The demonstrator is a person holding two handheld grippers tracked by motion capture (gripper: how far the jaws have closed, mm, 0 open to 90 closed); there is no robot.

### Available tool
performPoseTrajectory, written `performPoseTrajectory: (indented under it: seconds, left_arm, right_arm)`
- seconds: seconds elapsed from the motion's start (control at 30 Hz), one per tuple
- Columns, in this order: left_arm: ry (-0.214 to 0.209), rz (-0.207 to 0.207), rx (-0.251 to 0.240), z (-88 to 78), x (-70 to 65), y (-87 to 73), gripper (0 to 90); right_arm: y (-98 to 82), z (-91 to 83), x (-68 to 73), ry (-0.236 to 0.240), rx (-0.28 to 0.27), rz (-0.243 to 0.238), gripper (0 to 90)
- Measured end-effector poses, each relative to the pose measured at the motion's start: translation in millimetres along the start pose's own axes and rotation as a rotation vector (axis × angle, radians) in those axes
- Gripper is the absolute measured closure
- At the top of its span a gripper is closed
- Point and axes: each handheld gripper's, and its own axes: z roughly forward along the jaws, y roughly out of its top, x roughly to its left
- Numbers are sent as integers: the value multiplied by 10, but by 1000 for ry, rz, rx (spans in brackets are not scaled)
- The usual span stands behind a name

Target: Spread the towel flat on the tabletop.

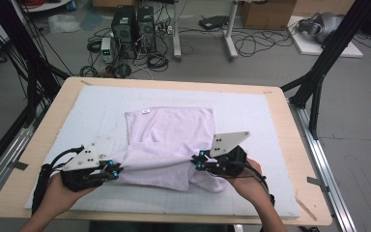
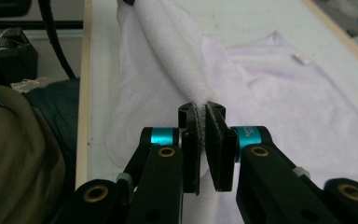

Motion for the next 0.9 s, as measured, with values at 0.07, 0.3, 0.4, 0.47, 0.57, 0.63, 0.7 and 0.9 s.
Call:
performPoseTrajectory:
  seconds: [0.07,0.3,0.4,0.47,0.57,0.63,0.7,0.9]
  left_arm:
    - [7,-17,25,97,65,-58,826]
    - [-14,-92,61,443,273,-124,549]
    - [-28,-86,89,577,289,-148,579]
    - [-34,-84,112,653,292,-181,641]
    - [-41,-77,134,726,294,-228,738]
    - [-50,-84,131,741,291,-244,794]
    - [-44,-79,131,748,282,-246,821]
    - [2,-73,132,700,275,-235,669]
  right_arm:
    - [-72,168,-74,0,22,21,851]
    - [-266,752,-445,-12,90,144,780]
    - [-291,750,-493,-9,76,177,718]
    - [-277,636,-456,-17,40,180,702]
    - [-258,408,-310,-52,-6,143,699]
    - [-302,299,-207,-62,-19,131,711]
    - [-405,273,-122,-70,-4,129,716]
    - [-705,529,-5,-60,80,155,705]
